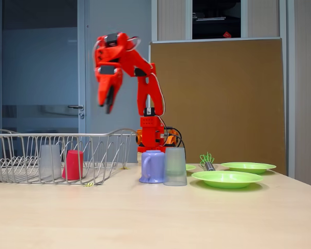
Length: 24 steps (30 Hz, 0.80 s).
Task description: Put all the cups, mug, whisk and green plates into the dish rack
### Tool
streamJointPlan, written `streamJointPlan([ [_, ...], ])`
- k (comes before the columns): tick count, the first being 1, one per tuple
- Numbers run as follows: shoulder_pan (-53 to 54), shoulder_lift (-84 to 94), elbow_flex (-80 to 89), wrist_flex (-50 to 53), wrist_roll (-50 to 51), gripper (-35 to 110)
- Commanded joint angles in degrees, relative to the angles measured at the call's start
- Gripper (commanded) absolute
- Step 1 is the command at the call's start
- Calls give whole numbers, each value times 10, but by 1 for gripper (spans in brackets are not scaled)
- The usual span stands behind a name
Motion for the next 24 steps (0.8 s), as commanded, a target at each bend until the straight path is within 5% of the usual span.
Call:
streamJointPlan([
  [1,-63,74,87,-25,96,32],
  [7,-143,91,199,-89,175,35],
  [24,-213,-28,254,-221,154,39],
])
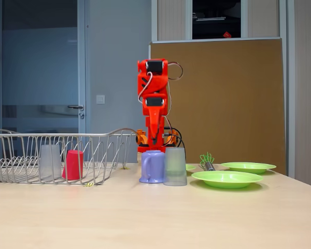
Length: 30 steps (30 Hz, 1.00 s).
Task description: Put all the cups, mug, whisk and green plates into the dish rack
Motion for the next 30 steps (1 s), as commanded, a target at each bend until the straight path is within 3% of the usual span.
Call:
streamJointPlan([
  [1,-18,-4,-3,-13,-4,39],
  [21,-4,-63,-3,-43,-11,36],
  [30,4,-79,-4,-63,10,9],
])
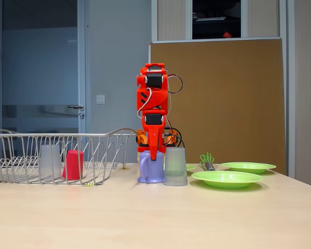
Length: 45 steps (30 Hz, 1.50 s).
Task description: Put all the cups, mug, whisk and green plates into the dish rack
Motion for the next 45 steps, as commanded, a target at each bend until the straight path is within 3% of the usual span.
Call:
streamJointPlan([
  [1,5,4,-5,-4,0,7],
  [12,15,89,-94,110,-32,0],
  [24,84,181,-321,286,-145,0],
  [35,259,143,-317,234,-287,0],
  [45,285,72,-249,166,-310,0],
])
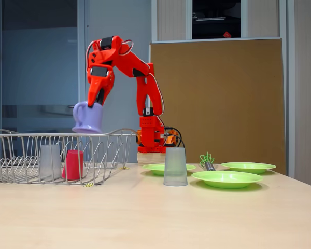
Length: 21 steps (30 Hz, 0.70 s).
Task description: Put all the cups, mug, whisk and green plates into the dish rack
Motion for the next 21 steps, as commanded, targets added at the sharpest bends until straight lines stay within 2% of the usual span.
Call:
streamJointPlan([
  [1,-2,-1,18,-20,-9,0],
  [21,-35,-50,138,-104,38,0],
])
